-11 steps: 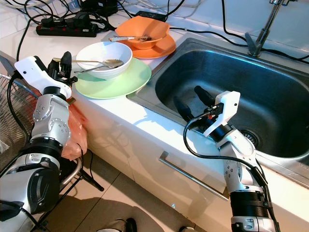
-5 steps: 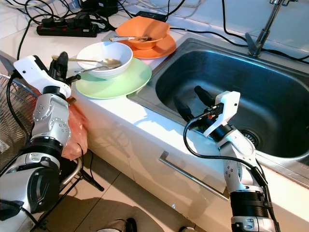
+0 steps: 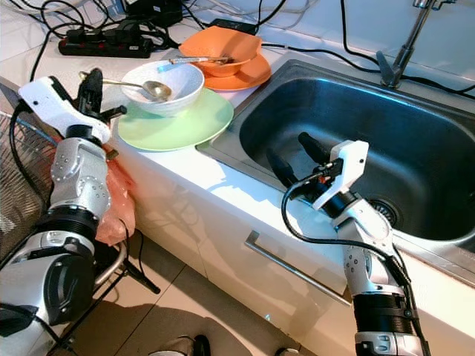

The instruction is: Kitchen organization

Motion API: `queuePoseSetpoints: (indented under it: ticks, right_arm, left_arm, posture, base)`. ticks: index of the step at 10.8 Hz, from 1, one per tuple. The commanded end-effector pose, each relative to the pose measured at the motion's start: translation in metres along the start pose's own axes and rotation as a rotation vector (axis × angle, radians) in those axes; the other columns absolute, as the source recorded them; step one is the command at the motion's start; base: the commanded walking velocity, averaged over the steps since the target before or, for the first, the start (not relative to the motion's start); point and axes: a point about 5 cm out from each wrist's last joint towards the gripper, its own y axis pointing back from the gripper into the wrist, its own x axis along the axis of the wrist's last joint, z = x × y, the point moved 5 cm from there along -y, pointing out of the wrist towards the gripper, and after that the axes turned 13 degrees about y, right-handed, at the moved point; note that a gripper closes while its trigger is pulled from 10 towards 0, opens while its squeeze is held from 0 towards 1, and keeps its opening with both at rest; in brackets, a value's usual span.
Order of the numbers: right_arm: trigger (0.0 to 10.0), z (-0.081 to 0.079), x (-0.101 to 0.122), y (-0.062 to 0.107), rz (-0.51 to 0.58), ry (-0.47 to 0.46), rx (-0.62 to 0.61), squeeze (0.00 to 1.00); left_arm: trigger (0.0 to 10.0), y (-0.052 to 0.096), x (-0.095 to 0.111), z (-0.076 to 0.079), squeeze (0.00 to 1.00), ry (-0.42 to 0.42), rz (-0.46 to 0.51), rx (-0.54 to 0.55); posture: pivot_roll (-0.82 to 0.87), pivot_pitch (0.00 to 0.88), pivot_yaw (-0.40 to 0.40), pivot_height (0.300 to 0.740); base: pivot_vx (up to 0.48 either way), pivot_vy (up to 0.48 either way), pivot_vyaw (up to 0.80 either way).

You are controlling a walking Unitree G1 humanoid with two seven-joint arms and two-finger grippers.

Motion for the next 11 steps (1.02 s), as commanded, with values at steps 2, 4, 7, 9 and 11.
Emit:
queuePoseSetpoints:
  ticks: [2, 4, 7, 9, 11]
  right_arm:
    - [10.0, -0.002, -0.006, 0.001, -0.016, -0.014, 0.000, 0.00]
    - [10.0, -0.002, -0.007, 0.001, -0.017, -0.014, -0.001, 0.00]
    - [10.0, -0.001, -0.006, 0.001, -0.017, -0.013, -0.003, 0.00]
    - [10.0, -0.001, -0.006, 0.001, -0.016, -0.012, -0.004, 0.00]
    - [10.0, 0.000, -0.006, 0.000, -0.015, -0.008, -0.004, 0.00]
  left_arm:
    - [10.0, 0.001, -0.005, 0.002, 0.00, -0.012, -0.022, -0.006]
    - [10.0, 0.000, -0.004, 0.007, 0.00, 0.012, -0.010, -0.018]
    - [10.0, -0.009, 0.016, 0.035, 0.00, 0.022, 0.062, -0.103]
    - [10.0, -0.010, 0.023, 0.041, 0.00, -0.008, 0.079, -0.127]
    - [10.0, -0.011, 0.030, 0.053, 0.00, -0.002, 0.098, -0.166]
  posture:
    - [0.01, 0.096, 0.048, 0.740]
    - [0.01, 0.096, 0.048, 0.740]
    - [0.01, 0.097, 0.045, 0.740]
    - [0.01, 0.095, 0.047, 0.740]
    - [0.01, 0.088, 0.046, 0.740]
  base:
    - [0.000, 0.000, 0.00]
    - [0.000, 0.000, 0.00]
    - [0.000, 0.000, 0.00]
    - [0.000, 0.000, 0.00]
    - [0.000, 0.000, 0.00]
